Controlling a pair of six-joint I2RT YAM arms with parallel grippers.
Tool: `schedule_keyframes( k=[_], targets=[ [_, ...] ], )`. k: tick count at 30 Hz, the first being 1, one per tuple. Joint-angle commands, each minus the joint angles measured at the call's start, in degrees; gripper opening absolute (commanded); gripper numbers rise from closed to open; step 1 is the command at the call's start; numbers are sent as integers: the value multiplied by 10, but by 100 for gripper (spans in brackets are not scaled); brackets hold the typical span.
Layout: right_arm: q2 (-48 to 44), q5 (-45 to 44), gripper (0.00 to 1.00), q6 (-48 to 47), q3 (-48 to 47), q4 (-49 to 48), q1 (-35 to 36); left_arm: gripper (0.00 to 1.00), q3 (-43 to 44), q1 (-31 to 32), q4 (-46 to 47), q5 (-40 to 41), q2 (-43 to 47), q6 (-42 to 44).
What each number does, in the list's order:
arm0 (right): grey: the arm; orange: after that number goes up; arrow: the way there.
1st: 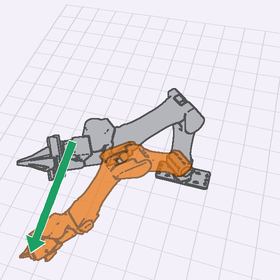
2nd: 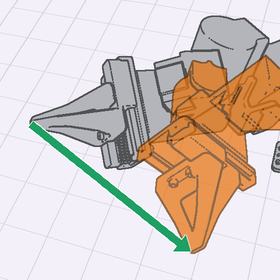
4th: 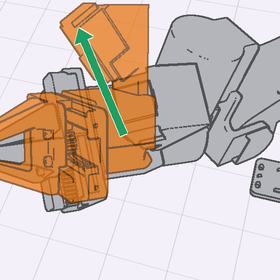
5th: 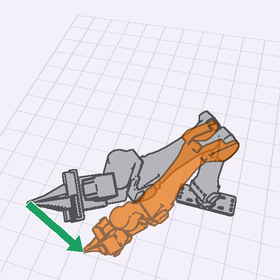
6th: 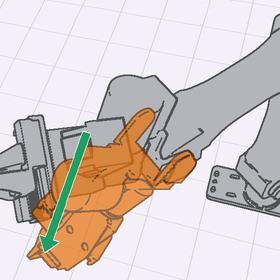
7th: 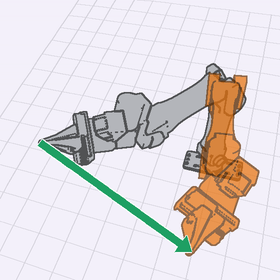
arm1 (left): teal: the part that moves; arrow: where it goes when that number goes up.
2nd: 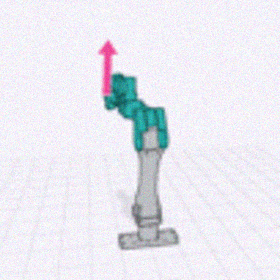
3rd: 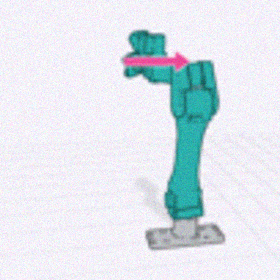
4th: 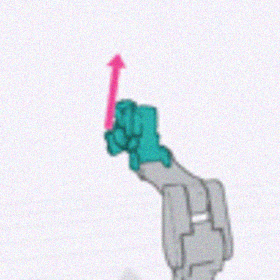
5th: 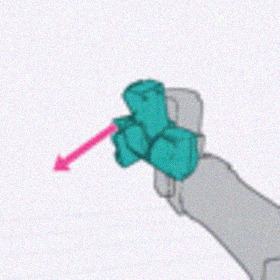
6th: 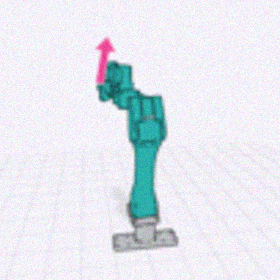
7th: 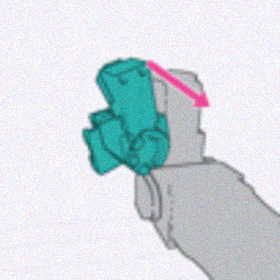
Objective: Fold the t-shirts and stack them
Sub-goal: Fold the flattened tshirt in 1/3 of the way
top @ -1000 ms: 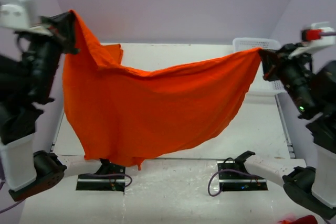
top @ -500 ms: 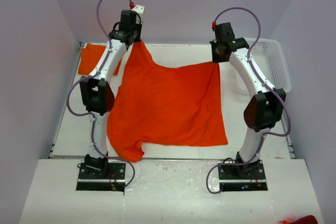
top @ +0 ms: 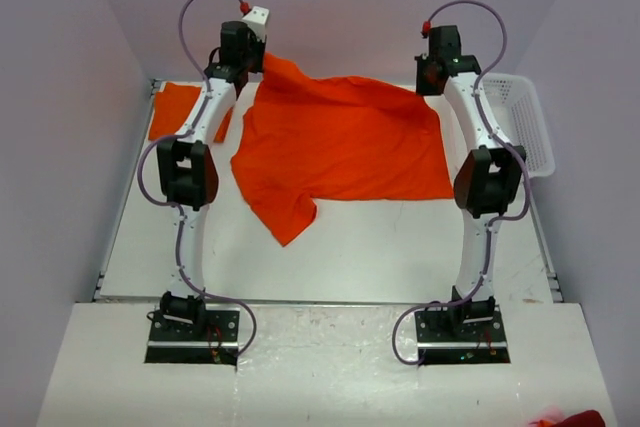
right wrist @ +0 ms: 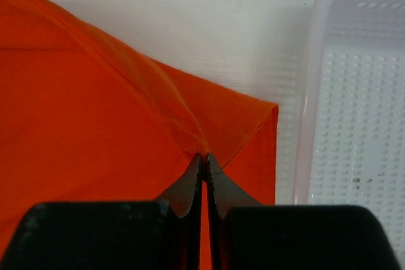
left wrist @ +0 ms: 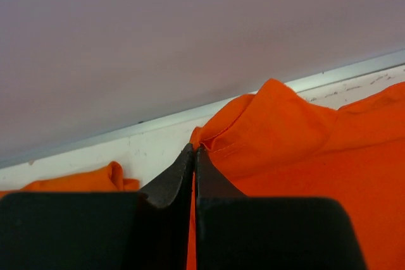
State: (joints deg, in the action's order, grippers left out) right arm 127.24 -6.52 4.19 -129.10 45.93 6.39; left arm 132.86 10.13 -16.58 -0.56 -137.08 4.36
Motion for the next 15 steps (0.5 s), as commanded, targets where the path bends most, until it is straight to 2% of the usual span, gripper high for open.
schedule_keyframes(
  k=[1,6,11,15],
  targets=[
    [21,20,0,-11,-31,-15,1,0,-16,-2,66,-36,8,17],
    [62,0,0,-4,-77,-16,-5,0,-31,5,72,-87,18,2],
    [82,-37,0,-15,-94,-35,-24,0,-73,32,73,-91,35,6],
    [86,-50,0,-26,-87,-67,-46,0,-139,46,88,-74,71,-1]
  ],
)
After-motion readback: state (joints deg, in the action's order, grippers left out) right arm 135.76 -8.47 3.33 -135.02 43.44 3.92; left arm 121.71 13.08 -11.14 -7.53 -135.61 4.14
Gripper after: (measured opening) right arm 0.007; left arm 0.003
